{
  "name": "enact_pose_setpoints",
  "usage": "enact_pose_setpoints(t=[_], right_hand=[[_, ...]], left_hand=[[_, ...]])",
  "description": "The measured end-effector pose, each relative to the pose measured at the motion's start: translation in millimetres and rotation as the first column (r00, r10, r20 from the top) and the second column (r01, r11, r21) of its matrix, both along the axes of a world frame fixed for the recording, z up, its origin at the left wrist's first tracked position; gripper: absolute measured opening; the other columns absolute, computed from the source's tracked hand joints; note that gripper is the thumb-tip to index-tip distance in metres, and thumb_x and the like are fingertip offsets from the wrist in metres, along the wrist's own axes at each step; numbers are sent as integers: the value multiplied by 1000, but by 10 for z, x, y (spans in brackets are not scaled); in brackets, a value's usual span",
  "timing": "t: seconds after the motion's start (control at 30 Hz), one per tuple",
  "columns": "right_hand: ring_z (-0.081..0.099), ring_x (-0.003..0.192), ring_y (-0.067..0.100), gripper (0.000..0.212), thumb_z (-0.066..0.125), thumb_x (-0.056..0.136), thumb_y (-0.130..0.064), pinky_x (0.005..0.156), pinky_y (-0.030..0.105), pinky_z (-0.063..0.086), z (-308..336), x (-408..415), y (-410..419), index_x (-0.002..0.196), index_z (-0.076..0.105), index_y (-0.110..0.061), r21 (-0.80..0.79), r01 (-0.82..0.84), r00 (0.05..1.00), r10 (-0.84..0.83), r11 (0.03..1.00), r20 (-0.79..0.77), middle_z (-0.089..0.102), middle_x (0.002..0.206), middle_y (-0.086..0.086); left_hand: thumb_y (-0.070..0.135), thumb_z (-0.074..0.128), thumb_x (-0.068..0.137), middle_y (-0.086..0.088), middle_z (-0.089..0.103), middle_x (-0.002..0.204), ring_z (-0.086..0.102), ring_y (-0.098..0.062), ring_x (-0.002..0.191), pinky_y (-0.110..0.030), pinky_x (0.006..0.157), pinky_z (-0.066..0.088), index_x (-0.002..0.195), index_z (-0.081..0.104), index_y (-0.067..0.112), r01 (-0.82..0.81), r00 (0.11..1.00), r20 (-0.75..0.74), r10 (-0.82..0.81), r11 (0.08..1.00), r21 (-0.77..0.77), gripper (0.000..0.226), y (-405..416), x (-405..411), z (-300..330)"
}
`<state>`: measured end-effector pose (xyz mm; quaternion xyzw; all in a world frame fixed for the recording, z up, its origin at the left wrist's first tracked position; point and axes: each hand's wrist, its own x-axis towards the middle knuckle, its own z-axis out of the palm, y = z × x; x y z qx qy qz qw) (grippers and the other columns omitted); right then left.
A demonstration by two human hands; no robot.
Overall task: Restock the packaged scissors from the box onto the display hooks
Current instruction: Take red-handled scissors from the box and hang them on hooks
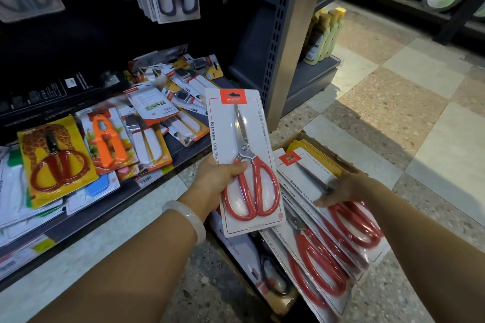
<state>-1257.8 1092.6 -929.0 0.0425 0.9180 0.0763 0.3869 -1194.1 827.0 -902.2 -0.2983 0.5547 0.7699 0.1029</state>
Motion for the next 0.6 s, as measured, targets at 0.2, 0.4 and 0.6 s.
enact_pose_setpoints(t=[0.2, 0.4, 0.6], right_hand=[[42, 125, 27, 90, 72, 59, -67, 103, 39, 34, 31, 47, -10, 127, 51, -12, -62, 85, 993, -90, 994, -71, 53, 126, 6], [33, 133, 32, 109, 49, 51, -89, 109, 46, 29, -8, 149, 56, 134, 49, -18, -12, 122, 992, -122, 992, 12, 38, 140, 10], [54, 117, 31, 139, 68, 18, -84, 98, 39, 45, -14, 215, 198, 136, 43, -14, -204, 398, 903, -422, 894, -88, 51, 134, 10]], left_hand=[[-2, 70, 78, -16, 67, 107, 67, -30, 87, -40, 68, 57, 114, 57, 11, 15, 1000, -27, -15, 1000, -13, 40, -39, 20, 22], [-3, 68, 79, -10, 67, 93, 65, -24, 78, -35, 62, 55, 98, 58, 16, 28, 998, -61, -28, 1000, -8, 29, -58, 45, 35], [-3, 69, 78, -9, 68, 92, 67, -28, 84, -39, 70, 56, 88, 59, 21, 36, 996, -79, -36, 999, 7, 29, -39, 52, 29]])
